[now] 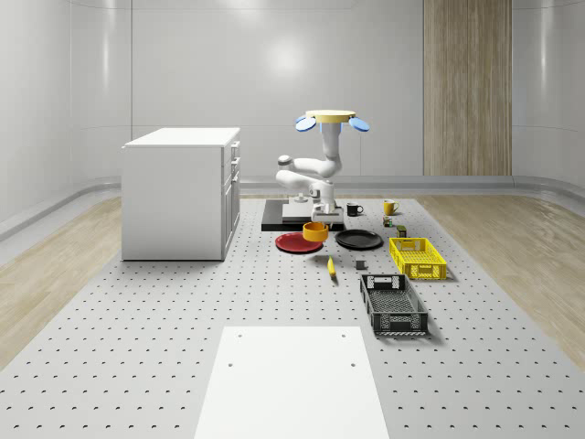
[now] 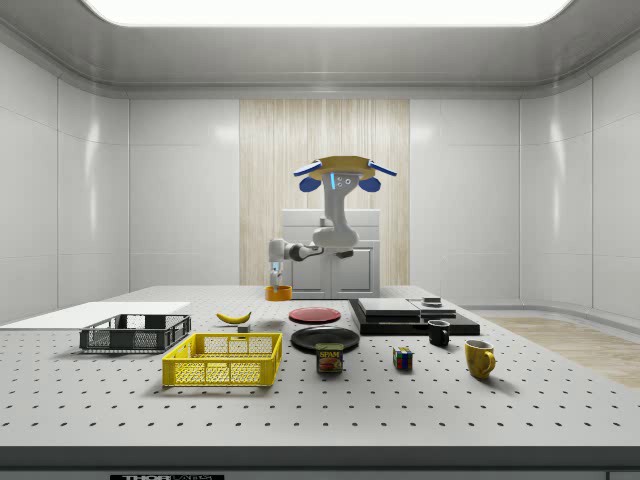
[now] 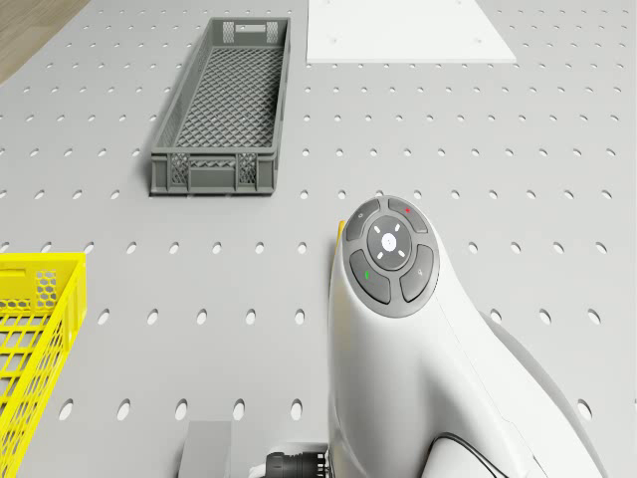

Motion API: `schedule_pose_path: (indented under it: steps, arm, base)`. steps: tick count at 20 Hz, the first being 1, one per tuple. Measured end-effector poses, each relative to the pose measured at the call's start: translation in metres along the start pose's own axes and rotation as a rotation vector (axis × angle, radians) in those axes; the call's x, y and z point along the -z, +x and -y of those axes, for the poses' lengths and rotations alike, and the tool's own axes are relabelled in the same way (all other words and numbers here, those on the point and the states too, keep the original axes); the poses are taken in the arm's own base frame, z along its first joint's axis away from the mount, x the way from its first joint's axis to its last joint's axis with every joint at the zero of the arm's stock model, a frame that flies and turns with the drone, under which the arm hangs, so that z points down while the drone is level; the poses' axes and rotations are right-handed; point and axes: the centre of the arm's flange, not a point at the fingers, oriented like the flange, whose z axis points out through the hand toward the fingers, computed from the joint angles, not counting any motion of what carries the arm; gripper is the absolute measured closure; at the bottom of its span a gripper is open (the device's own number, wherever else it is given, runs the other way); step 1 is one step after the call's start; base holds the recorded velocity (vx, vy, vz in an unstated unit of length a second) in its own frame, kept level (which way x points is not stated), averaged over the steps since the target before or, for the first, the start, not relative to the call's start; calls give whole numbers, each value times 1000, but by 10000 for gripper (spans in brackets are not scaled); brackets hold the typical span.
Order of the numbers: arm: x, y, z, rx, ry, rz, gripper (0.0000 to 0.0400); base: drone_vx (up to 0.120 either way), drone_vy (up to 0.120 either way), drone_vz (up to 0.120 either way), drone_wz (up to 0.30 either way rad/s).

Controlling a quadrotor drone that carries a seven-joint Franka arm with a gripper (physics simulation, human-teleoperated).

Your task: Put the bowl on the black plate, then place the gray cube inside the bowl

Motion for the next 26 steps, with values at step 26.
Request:
schedule_pose_path:
  steps: [26]
  arm:
    - [0,0,0,0,0,0,300]
  base:
    - [-120,120,0,0]
